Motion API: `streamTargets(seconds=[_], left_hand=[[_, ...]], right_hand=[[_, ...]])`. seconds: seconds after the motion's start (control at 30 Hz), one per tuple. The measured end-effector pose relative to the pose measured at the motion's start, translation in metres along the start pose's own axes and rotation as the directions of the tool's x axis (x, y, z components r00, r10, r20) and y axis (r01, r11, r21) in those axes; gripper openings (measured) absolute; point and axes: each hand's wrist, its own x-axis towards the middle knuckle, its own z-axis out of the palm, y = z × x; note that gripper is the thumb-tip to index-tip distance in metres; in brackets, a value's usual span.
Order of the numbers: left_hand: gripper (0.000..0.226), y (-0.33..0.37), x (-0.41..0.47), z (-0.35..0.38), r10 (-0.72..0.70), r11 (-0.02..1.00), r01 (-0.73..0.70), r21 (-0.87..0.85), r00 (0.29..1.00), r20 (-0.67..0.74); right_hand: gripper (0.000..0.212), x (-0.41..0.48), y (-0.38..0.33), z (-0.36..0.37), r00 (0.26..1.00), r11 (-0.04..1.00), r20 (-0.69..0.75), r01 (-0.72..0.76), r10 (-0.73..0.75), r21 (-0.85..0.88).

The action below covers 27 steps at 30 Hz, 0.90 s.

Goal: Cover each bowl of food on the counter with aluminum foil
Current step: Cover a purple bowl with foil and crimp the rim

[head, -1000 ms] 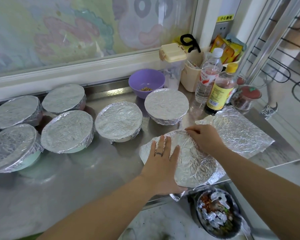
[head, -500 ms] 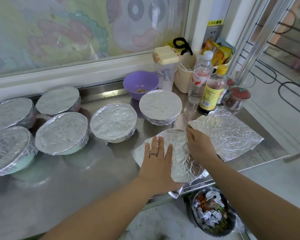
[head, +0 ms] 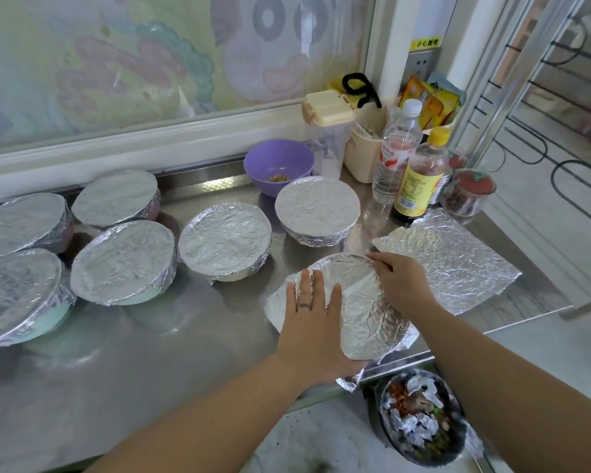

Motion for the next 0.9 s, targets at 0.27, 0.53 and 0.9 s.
streamTargets(seconds=[0.27,0.53,0.9], left_hand=[[0.117,-0.008,0.003,-0.037,-0.073,0.958,0.079,-0.274,0.997,0.033],[0.126,-0.036,0.015,-0.007,0.020,0.985,-0.027,-0.171,0.999,-0.045],[0.135,-0.035,0.015,-0.005,-0.001,0.989,-0.002,-0.149,1.000,-0.023]], right_hand=[[0.041,-0.030,-0.003,0.002,0.990,1.000,-0.139,0.004,-0.004,-0.001],[0.039,-0.025,0.005,0.021,0.991,0.999,-0.135,-0.021,0.014,-0.046],[0.030,-0.011,0.006,0.008,0.992,0.998,-0.107,-0.063,0.061,-0.020]])
